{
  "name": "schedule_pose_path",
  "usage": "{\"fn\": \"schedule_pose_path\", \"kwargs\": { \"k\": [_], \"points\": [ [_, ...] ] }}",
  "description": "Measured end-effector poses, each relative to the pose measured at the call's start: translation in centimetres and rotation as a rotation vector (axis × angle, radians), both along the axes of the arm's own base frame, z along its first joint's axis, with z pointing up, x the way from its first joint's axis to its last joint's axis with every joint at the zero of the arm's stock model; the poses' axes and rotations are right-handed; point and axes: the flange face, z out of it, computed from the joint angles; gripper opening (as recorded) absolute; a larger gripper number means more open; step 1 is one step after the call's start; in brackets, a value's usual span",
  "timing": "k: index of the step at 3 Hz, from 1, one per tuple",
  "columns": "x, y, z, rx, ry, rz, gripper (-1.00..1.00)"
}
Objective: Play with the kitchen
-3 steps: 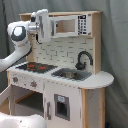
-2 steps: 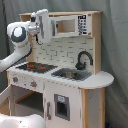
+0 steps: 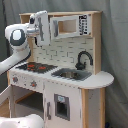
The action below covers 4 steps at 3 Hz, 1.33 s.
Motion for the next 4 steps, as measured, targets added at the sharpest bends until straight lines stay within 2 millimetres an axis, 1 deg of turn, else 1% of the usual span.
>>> {"fn": "schedule_pose_path", "kwargs": {
  "k": [1, 2, 3, 4],
  "points": [
    [-1.2, -1.3, -0.7, -0.017, 0.009, 0.017, -1.0],
    [-1.4, -0.5, -1.0, -0.049, 0.011, 0.06, -1.0],
    [-1.4, -0.3, -0.9, -0.051, 0.011, 0.063, 1.0],
    [-2.9, 2.6, -1.1, -0.056, 0.013, 0.139, 1.0]
  ]
}}
